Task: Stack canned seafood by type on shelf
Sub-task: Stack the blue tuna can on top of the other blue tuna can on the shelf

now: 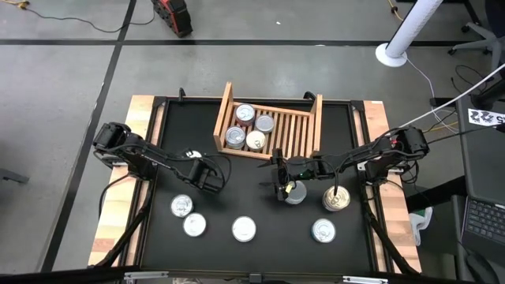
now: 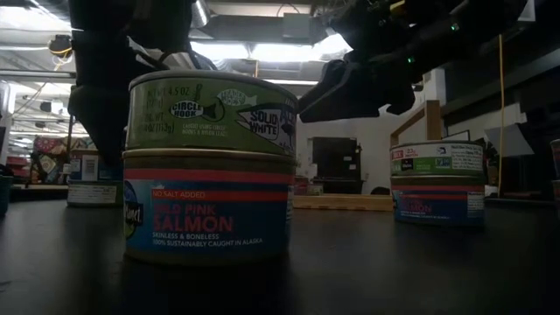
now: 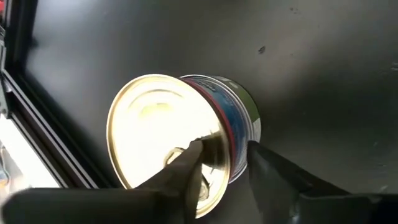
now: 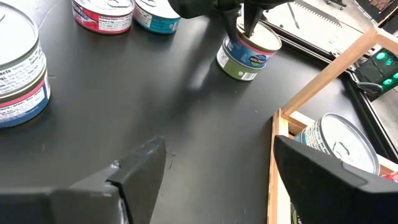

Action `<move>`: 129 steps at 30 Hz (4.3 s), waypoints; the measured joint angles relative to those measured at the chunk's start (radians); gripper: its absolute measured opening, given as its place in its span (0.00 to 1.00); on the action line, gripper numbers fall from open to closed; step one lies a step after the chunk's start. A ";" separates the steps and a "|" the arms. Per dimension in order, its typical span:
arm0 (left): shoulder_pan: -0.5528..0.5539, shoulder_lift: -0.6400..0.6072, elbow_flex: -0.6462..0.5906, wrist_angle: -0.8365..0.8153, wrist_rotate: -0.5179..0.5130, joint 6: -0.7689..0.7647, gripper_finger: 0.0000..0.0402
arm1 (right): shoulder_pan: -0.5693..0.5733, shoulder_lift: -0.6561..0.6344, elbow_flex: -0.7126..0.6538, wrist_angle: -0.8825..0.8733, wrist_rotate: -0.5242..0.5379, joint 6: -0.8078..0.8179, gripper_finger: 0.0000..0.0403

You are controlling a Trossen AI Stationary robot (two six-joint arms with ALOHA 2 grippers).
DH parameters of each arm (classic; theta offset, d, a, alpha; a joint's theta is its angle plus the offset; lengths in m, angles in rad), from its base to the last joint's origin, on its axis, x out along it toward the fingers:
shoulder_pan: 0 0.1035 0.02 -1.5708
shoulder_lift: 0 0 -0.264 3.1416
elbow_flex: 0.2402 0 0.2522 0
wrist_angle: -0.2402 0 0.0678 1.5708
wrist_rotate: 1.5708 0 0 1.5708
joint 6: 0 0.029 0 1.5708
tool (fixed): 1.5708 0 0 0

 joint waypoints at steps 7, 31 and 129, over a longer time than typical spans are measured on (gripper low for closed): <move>0.000 0.000 0.001 0.008 -0.004 0.025 0.10 | 0.000 0.000 0.000 0.000 0.000 0.000 0.74; -0.001 0.007 0.098 0.007 0.029 0.053 0.38 | 0.000 0.000 0.000 0.000 -0.001 0.000 0.74; 0.002 0.003 0.139 0.075 0.015 0.127 0.00 | 0.000 0.440 0.248 0.462 -0.056 -0.484 0.74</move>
